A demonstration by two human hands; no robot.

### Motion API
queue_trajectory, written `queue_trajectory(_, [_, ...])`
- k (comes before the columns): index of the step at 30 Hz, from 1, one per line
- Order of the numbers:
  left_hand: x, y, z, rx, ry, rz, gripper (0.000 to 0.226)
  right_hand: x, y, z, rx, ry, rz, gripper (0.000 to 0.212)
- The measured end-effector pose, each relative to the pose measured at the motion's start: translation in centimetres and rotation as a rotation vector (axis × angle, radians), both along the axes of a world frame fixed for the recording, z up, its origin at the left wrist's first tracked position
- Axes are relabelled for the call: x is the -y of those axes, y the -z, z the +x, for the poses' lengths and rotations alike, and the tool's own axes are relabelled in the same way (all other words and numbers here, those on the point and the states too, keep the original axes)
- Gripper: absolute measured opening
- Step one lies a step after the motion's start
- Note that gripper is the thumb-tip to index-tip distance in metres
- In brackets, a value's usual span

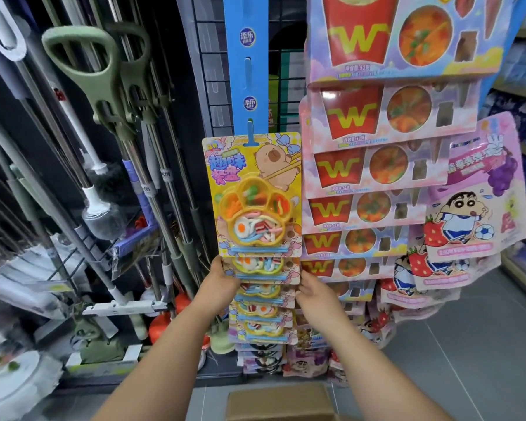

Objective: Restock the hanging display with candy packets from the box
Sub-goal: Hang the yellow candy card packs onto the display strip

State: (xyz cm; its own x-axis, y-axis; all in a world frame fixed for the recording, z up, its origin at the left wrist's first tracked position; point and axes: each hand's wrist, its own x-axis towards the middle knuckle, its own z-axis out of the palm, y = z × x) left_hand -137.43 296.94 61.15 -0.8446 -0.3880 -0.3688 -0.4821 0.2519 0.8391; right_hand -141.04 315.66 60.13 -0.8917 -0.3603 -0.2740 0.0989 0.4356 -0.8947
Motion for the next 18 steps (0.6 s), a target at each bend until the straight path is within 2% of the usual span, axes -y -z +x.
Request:
queue_trajectory(2, [-0.1, 0.3, 0.0, 0.022, 0.011, -0.016, 0.067, 0.5, 0.5, 0.0, 0.018, -0.006, 0.002, 0.051])
queue_trajectory(10, [0.6, 1.4, -0.2, 0.001, 0.017, -0.023, 0.053, 0.9, 2.3, -0.1, 0.042, 0.035, 0.01, 0.056])
queue_trajectory(15, [0.8, 2.9, 0.1, 0.072, 0.058, -0.054, 0.043, 1.1, 6.2, -0.4, 0.118, 0.095, 0.134, 0.046])
queue_trajectory(18, [0.7, 3.9, 0.0, 0.139, 0.071, -0.055, 0.044, 1.9, 7.4, -0.3, 0.173, 0.099, 0.122, 0.059])
